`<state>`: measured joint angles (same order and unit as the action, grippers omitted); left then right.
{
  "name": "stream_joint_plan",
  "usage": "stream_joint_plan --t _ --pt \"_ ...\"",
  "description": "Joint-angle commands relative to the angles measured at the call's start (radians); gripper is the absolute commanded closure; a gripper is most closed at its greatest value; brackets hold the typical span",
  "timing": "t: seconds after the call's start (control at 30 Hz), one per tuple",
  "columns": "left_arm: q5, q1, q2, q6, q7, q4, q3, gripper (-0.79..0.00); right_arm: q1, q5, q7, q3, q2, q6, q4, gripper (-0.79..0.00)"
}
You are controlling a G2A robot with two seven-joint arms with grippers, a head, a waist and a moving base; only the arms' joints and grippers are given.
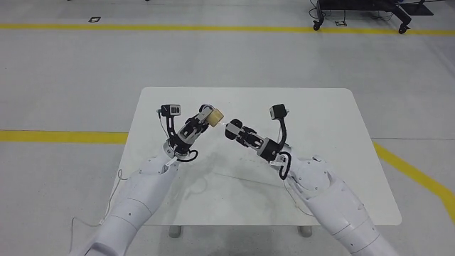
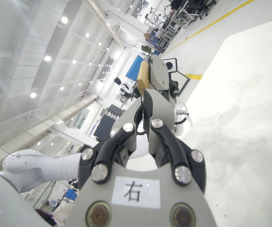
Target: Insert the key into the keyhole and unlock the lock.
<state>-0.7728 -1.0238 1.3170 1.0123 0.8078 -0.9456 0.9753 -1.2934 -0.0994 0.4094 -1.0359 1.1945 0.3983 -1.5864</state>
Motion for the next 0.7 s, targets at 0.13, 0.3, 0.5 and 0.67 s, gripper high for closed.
stream_joint_plan --t 0.13,0.3,0.5,0.67 --pt "0.005 -0.003 0.003 0.000 0.000 -0.002 0.008 0.000 -0.001 0.018 -0.007 0.009 0.005 -0.003 -0.002 0.000" --pt "0.008 -0.005 0.005 0.000 0.000 -0.001 0.014 0.000 -0.006 0.033 -0.006 0.014 0.007 -0.004 -0.006 0.000" --pt "0.007 -0.005 0.009 0.000 0.000 0.002 0.018 0.000 -0.009 0.053 -0.002 0.024 0.011 -0.010 -0.011 0.000" --pt "-0.002 -0.002 0.010 0.000 0.000 0.019 0.021 0.000 -0.004 0.172 -0.079 0.009 0.012 0.070 -0.027 0.000"
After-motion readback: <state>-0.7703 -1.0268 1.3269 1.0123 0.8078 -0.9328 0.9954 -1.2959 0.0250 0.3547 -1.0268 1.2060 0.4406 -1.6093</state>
